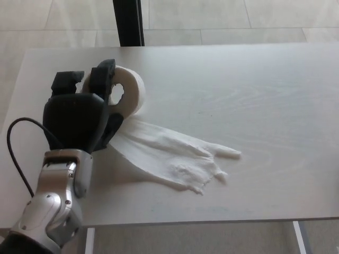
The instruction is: A toilet paper roll is kept in the middle of the desk infront of the robot. The robot places its left hand on the top of the toilet paper roll to hold it still and uses its right hand to tear off a piece of toilet paper from it and hands the paper to a person
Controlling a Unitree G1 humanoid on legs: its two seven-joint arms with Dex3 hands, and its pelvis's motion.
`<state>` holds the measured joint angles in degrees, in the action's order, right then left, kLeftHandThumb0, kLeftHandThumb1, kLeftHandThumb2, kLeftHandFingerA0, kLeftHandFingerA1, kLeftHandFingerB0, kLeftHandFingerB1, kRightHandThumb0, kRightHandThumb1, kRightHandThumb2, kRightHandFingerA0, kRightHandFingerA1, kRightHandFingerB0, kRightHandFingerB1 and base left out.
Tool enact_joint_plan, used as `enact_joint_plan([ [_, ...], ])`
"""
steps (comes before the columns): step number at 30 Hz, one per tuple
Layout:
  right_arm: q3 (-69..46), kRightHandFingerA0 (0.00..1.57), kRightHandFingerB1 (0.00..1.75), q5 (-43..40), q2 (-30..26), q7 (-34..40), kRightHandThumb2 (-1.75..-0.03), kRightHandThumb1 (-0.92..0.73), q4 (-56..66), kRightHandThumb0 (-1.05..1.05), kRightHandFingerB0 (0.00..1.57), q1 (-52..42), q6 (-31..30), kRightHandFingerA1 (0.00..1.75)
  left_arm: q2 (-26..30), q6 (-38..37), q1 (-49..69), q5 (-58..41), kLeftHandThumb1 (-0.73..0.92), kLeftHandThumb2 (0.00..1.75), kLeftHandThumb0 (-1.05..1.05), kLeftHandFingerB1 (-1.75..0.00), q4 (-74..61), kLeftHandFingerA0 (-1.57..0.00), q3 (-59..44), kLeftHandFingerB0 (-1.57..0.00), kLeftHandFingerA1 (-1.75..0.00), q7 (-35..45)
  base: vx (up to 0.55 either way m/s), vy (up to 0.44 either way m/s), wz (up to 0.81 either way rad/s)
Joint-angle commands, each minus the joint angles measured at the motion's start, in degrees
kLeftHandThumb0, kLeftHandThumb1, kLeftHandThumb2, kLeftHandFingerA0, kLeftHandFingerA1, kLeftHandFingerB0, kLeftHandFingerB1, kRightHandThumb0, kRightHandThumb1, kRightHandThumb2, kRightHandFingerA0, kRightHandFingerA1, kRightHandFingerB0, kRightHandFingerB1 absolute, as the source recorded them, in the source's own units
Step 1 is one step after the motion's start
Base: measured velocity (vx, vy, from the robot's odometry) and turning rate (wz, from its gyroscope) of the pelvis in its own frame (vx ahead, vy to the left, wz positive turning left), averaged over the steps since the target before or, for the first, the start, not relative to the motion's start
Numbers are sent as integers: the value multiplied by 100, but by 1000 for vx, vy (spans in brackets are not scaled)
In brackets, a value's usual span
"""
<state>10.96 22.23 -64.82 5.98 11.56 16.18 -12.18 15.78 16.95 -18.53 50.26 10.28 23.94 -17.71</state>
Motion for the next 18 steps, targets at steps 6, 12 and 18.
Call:
enact_joint_plan([
  [6, -5259, 9, 47, -245, 2609, 514, -105, -73, 842, -74, 27, -5627, 2371, 50, 252, 120, -248, -1741, 75, 62, -51, -45, -1145, -19, -1529, -23, -52, 1458, 0, 0, 0],
  [12, -5087, 17, 49, -566, 2982, 994, -100, -69, -131, -69, 35, -6193, 2786, 51, -773, 2026, -588, -3113, 75, 83, -58, -41, -2410, 0, -2918, -11, -16, 2144, 0, 0, 0],
  [18, -5043, 24, 34, -1321, 3071, 727, -65, -83, -1671, -63, 43, -6109, 2983, 46, -1335, 2549, -348, -5247, 92, 81, -44, -22, -3423, -2, -5049, -1, -26, 2236, 0, 0, 0],
])
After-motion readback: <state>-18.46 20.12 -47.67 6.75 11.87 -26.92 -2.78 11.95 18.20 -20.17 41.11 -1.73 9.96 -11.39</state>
